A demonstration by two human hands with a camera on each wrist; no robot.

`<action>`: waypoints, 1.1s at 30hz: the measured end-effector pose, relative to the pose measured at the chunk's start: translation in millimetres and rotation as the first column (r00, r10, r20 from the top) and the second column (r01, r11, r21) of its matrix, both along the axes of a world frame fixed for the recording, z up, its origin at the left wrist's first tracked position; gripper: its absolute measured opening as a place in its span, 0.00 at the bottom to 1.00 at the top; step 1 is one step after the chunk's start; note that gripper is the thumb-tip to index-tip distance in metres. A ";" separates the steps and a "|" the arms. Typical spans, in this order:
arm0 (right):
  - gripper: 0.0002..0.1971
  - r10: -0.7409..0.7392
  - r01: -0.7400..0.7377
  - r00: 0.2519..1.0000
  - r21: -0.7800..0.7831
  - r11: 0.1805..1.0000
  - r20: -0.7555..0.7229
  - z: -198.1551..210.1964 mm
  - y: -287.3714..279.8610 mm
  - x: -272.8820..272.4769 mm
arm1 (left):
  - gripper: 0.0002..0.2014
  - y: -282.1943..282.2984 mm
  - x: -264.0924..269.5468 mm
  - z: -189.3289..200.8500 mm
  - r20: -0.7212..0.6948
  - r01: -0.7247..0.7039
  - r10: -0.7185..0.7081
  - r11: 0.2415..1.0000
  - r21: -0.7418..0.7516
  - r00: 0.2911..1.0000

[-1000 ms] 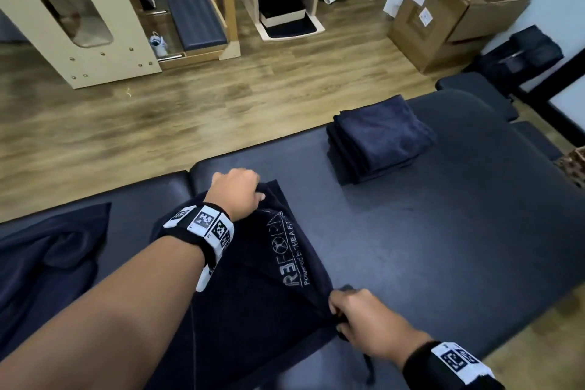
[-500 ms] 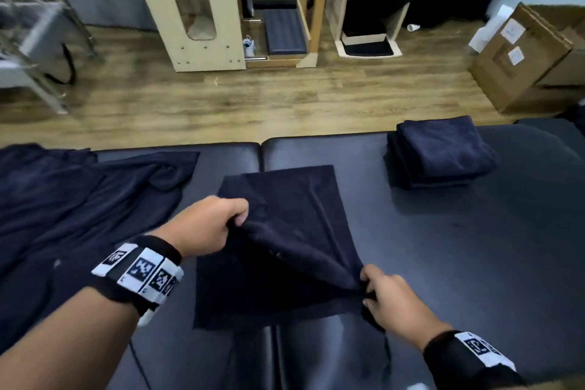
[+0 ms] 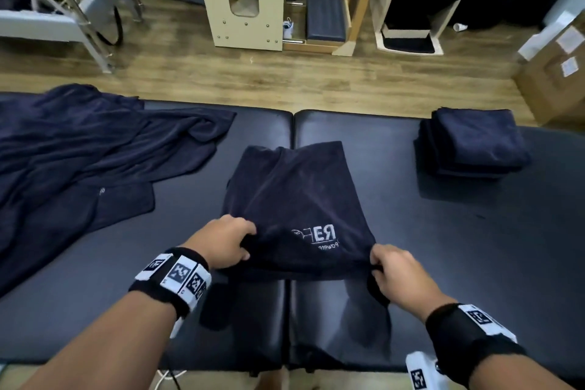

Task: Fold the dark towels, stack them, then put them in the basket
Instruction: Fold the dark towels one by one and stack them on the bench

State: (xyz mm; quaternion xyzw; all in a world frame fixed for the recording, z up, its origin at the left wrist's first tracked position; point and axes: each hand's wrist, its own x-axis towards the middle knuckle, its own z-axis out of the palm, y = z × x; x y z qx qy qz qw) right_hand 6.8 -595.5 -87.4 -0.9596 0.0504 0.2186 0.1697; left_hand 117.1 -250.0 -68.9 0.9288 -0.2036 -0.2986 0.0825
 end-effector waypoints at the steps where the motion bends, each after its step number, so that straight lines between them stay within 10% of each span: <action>1: 0.07 0.007 -0.007 1.000 0.004 1.000 -0.001 2.0 -0.4 1.7 | 0.09 4.3 2.2 5.6 0.040 0.046 -0.047 0.999 0.010 0.998; 6: 0.09 0.074 -0.071 0.995 0.043 0.997 -0.062 9.0 -6.2 13.0 | 0.18 7.7 21.2 38.0 -0.055 -0.077 0.060 0.914 -0.399 0.997; 9: 0.07 0.124 -0.121 0.989 0.052 0.991 -0.080 15.8 -8.2 21.3 | 0.25 -9.6 25.4 55.9 -0.261 -0.069 -0.020 0.943 -0.325 0.965; 12: 0.07 0.141 -0.138 0.986 0.047 0.989 -0.091 18.5 -7.5 25.3 | 0.09 -22.5 20.8 43.2 -0.265 -0.045 -0.008 0.980 -0.194 0.964; 15: 0.06 0.134 -0.130 0.985 0.048 0.990 -0.106 14.9 -7.4 23.7 | 0.19 -25.9 12.6 20.2 -0.159 0.014 -0.034 0.992 -0.126 0.987; 19: 0.06 0.156 -0.152 0.980 0.041 0.988 -0.125 9.5 -11.1 20.5 | 0.01 -16.9 7.4 7.7 -0.015 0.037 -0.041 0.977 -0.209 0.999; 21: 0.08 0.172 -0.168 0.976 0.040 0.985 -0.136 9.4 -12.6 21.9 | 0.08 -11.3 8.5 13.8 -0.018 0.026 -0.031 0.969 -0.247 0.999; 27: 0.09 0.212 -0.212 0.964 0.022 0.977 -0.162 25.7 -11.3 40.8 | 0.10 -5.1 25.0 46.0 0.038 0.047 -0.047 0.999 -0.018 0.998; 31: 0.08 0.042 -0.045 0.998 0.066 0.997 0.047 39.1 -9.6 56.9 | 0.10 -1.6 58.0 73.0 0.472 -0.074 0.373 0.840 -0.538 0.799; 33: 0.10 -0.027 0.013 0.987 0.090 0.996 0.158 41.6 -8.6 57.9 | 0.12 3.7 49.9 69.9 0.533 0.079 0.310 0.807 -0.585 0.787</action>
